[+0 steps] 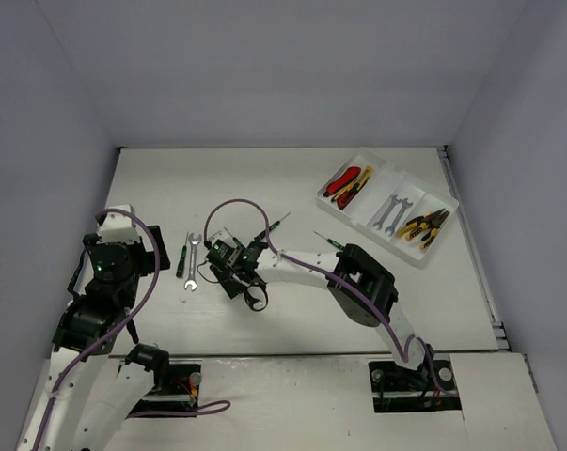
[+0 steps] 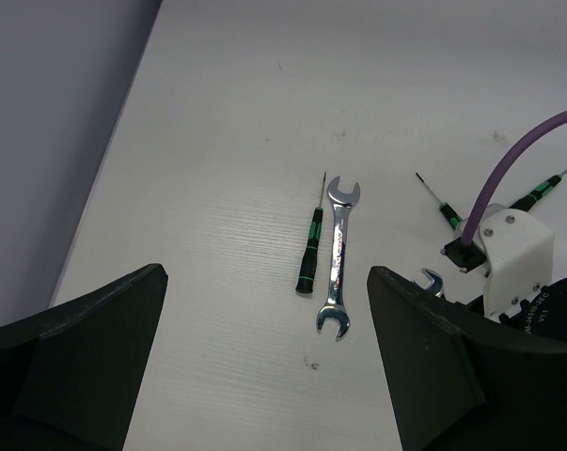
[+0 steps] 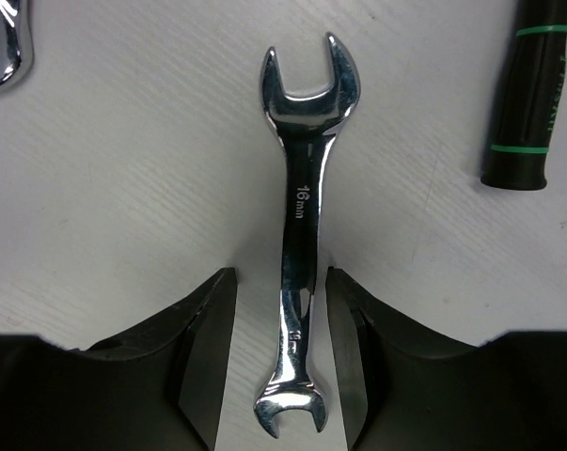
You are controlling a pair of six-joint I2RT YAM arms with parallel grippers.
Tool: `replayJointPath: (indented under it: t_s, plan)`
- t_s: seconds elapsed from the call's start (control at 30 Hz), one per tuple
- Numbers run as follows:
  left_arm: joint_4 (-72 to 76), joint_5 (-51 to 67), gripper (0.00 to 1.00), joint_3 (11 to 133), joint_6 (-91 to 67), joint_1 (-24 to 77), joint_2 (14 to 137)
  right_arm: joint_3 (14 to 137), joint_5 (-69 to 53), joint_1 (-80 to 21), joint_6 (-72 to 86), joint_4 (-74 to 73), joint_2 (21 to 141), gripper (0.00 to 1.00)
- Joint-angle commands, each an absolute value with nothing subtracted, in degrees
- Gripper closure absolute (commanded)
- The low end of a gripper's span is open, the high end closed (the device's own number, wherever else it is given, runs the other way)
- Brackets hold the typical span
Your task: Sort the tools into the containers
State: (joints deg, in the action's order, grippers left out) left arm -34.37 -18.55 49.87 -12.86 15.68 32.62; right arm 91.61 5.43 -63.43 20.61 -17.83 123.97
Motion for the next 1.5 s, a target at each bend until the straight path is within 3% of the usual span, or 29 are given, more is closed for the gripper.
replayJointPath:
  t_s: [0.0, 0.1, 0.23, 0.3, 0.57, 0.67, 0.83, 1.0, 1.37, 1.47]
  plan:
    - [-30.8, -19.2, 0.15, 50.7, -13.4, 15.3, 33.5, 91.2, 5.8, -61.6, 20.5, -20.0, 126.5, 0.62]
    - [-30.8, -19.1, 0.15, 50.6, -13.3, 15.3, 33.6, 90.0, 5.9, -60.9, 20.7, -20.2, 126.5, 0.71]
    - [-30.8, -18.6, 0.15, 50.6, -13.3, 15.3, 33.7, 84.2, 7.1, -59.9, 21.3, -20.5, 124.3, 0.96]
    - [-30.8, -18.3, 0.15, 50.6, -13.3, 15.3, 33.8, 79.5, 7.7, -59.6, 21.8, -20.7, 121.8, 1.00]
    - [-30.7, -17.3, 0.15, 50.7, -13.2, 15.2, 34.4, 62.3, 7.1, -58.3, 24.1, -21.4, 109.3, 1.00]
    - [-30.8, -16.7, 0.15, 50.8, -13.1, 15.2, 34.8, 59.5, 6.6, -57.6, 24.4, -22.5, 106.3, 0.95]
    - [-30.8, -16.0, 0.15, 50.9, -13.0, 15.1, 35.3, 60.3, 6.8, -56.6, 23.3, -25.6, 104.5, 0.82]
    - [-30.8, -15.9, 0.15, 50.8, -12.9, 15.1, 35.3, 63.8, 6.4, -55.9, 21.6, -26.7, 107.3, 0.78]
    - [-30.8, -15.2, 0.15, 50.9, -12.8, 15.1, 35.7, 65.1, 2.5, -54.7, 17.8, -27.0, 110.8, 0.75]
    - [-30.8, -15.1, 0.15, 50.9, -12.8, 15.1, 35.6, 65.3, 1.3, -54.6, 17.2, -26.9, 112.1, 0.79]
